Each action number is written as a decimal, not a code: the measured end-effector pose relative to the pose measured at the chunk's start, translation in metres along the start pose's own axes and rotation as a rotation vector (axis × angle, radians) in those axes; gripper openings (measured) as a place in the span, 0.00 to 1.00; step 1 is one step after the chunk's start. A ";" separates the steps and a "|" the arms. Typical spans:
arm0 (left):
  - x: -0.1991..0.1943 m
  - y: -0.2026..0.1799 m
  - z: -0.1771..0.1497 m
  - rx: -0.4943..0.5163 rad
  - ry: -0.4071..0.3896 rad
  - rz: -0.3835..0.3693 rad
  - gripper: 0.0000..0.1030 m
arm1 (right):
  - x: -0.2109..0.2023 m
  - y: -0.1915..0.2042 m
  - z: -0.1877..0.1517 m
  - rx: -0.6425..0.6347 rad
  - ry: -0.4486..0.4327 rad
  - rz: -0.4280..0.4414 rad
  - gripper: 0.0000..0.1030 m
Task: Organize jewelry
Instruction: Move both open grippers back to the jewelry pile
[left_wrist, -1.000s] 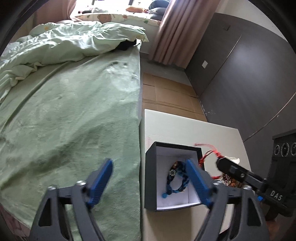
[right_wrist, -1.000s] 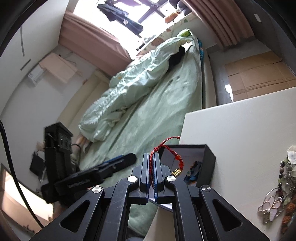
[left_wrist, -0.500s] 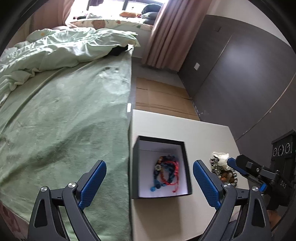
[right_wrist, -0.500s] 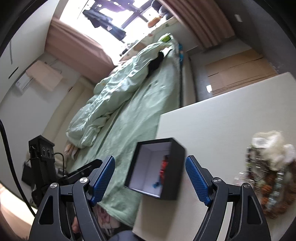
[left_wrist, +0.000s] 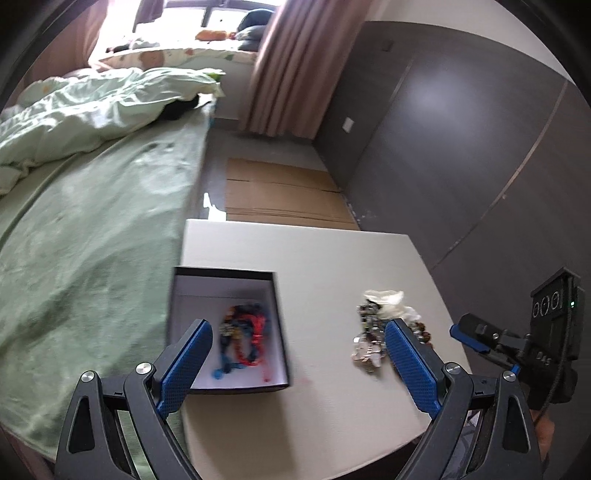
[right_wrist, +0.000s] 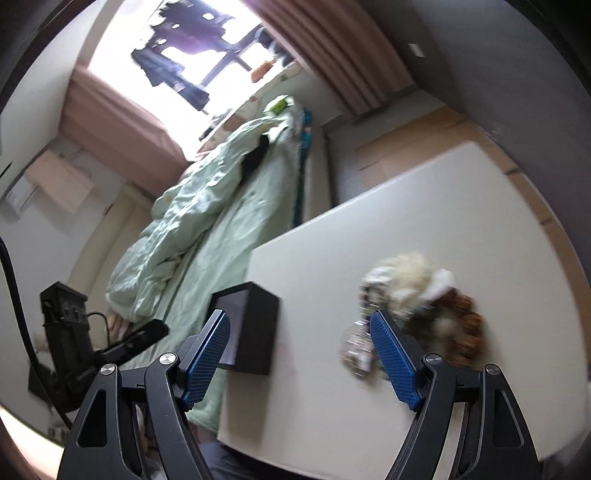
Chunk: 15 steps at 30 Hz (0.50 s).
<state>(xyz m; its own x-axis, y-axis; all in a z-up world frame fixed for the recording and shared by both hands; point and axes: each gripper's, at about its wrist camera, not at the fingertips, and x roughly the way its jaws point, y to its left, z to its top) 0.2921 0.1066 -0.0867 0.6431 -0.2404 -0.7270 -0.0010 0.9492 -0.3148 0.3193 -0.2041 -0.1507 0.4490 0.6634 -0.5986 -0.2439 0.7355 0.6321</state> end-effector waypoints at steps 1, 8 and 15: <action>0.002 -0.007 -0.001 0.009 0.003 -0.005 0.92 | -0.004 -0.005 -0.001 0.010 -0.006 -0.015 0.76; 0.022 -0.048 -0.009 0.066 0.025 -0.068 0.90 | -0.025 -0.039 -0.003 0.062 -0.020 -0.108 0.72; 0.054 -0.083 -0.021 0.095 0.096 -0.135 0.82 | -0.045 -0.066 -0.005 0.100 -0.048 -0.120 0.68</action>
<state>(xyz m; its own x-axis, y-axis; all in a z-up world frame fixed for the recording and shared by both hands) 0.3111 0.0109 -0.1124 0.5568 -0.3812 -0.7381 0.1557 0.9206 -0.3580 0.3105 -0.2818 -0.1678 0.5107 0.5625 -0.6502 -0.1003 0.7900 0.6048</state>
